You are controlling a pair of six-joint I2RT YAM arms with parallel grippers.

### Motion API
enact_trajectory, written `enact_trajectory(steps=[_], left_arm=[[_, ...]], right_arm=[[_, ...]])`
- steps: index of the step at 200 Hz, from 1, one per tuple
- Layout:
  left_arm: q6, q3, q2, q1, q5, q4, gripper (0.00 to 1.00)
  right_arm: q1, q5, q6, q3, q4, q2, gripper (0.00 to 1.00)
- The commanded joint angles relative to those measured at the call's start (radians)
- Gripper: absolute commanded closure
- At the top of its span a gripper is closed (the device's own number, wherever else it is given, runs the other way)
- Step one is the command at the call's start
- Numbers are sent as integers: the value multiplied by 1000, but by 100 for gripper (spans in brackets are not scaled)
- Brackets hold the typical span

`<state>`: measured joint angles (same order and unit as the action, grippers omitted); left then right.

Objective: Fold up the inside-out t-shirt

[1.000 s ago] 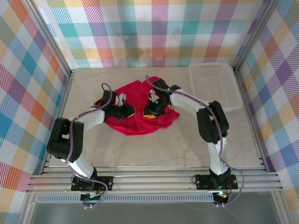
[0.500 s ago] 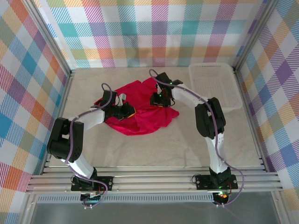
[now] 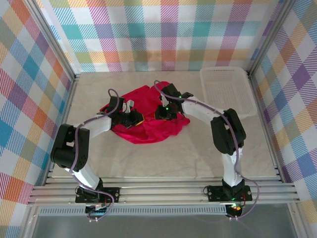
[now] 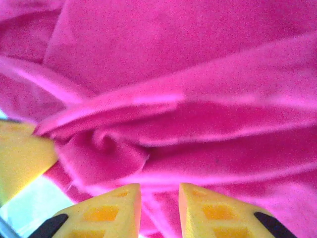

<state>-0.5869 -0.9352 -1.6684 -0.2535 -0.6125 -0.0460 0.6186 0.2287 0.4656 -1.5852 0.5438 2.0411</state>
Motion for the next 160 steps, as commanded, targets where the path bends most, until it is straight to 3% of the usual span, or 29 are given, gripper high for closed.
enact_trajectory(steps=[1,16,24,45,56,65,78,87,132,160], left_arm=[[-7,5,16,8,-15,13,98],[-6,6,22,8,-15,11,98],[-6,8,25,8,-14,10,98],[-5,4,31,8,-16,6,98],[-5,3,37,10,-16,3,98],[-5,1,43,10,-18,0,98],[-5,-3,53,13,-20,-5,98],[-2,-6,57,16,-18,-10,98],[-14,-10,33,23,-6,1,95],[-53,-22,-6,26,17,27,90]], right_arm=[[-4,35,-10,-56,-30,91,74],[-5,33,-3,-65,-36,119,50],[-2,31,5,-57,-46,125,42],[0,22,42,-30,-56,126,38],[-1,17,51,-19,-56,125,42],[0,10,57,-16,-47,120,54],[-1,11,54,-23,-25,106,86],[0,21,46,-28,-3,82,100],[0,52,-32,70,88,-208,100],[-1,139,-71,304,-53,-433,100]])
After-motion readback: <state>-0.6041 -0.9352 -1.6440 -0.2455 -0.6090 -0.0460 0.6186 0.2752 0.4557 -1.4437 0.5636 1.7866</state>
